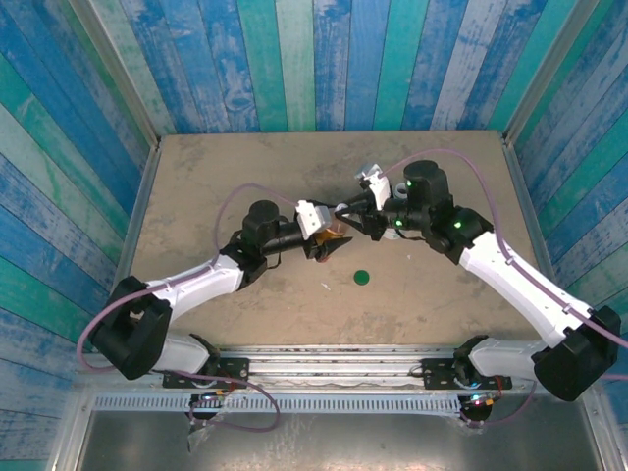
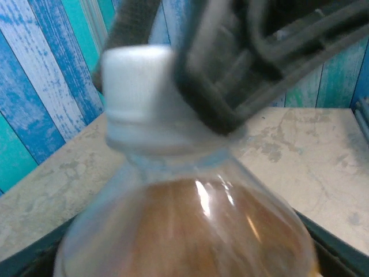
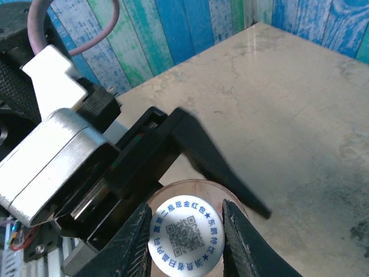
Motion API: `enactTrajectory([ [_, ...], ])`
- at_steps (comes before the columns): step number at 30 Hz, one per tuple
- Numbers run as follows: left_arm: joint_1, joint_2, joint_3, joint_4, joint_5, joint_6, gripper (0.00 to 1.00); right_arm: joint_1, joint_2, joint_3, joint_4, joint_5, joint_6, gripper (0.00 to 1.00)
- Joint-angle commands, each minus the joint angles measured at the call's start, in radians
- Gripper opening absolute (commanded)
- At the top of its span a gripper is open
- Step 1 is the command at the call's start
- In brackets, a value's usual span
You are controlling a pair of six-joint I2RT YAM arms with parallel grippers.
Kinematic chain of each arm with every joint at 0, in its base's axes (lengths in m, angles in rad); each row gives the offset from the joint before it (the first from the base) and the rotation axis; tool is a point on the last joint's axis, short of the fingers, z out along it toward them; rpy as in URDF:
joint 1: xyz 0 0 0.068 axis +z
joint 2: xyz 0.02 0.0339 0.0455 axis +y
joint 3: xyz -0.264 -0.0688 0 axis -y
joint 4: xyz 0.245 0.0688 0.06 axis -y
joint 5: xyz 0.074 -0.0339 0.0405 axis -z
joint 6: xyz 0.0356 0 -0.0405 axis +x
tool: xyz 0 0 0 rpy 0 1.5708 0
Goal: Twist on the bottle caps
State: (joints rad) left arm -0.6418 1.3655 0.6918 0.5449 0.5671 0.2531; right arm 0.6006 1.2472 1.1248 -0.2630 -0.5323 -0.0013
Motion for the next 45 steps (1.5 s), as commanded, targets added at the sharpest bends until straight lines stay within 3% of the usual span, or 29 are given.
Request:
enactTrajectory([
  [1,-0.004,0.034,0.056,-0.025,0.014,0.026,0.84,0.005,0.023,0.07,-0.112,-0.02,-0.096,0.11],
  [8,-0.004,0.025,0.055,-0.046,-0.004,0.037,0.82,0.022,0.06,0.18,-0.277,0.105,-0.229,0.05],
  [18,-0.004,0.034,0.077,-0.082,-0.024,0.021,0.68,0.039,0.081,0.222,-0.345,0.16,-0.284,0.04],
  [20,-0.004,0.038,0.079,-0.071,-0.017,0.009,0.66,0.039,0.083,0.223,-0.344,0.164,-0.284,0.14],
  [24,-0.004,0.044,0.07,-0.03,-0.018,-0.016,0.65,0.039,0.066,0.22,-0.322,0.21,-0.258,0.47],
  [29,0.012,0.06,0.011,0.142,-0.11,-0.1,0.65,0.009,-0.017,0.139,-0.203,0.258,-0.26,0.75],
  [32,0.036,0.103,-0.004,0.267,-0.213,-0.2,0.65,0.005,-0.079,0.046,-0.087,0.247,-0.254,0.83],
  [38,0.038,0.26,0.014,0.447,-0.507,-0.322,0.65,0.005,-0.105,-0.054,0.0,0.21,-0.224,0.85],
  [45,0.038,0.409,-0.014,0.601,-0.645,-0.378,0.64,0.005,-0.106,-0.081,-0.001,0.208,-0.225,0.85],
])
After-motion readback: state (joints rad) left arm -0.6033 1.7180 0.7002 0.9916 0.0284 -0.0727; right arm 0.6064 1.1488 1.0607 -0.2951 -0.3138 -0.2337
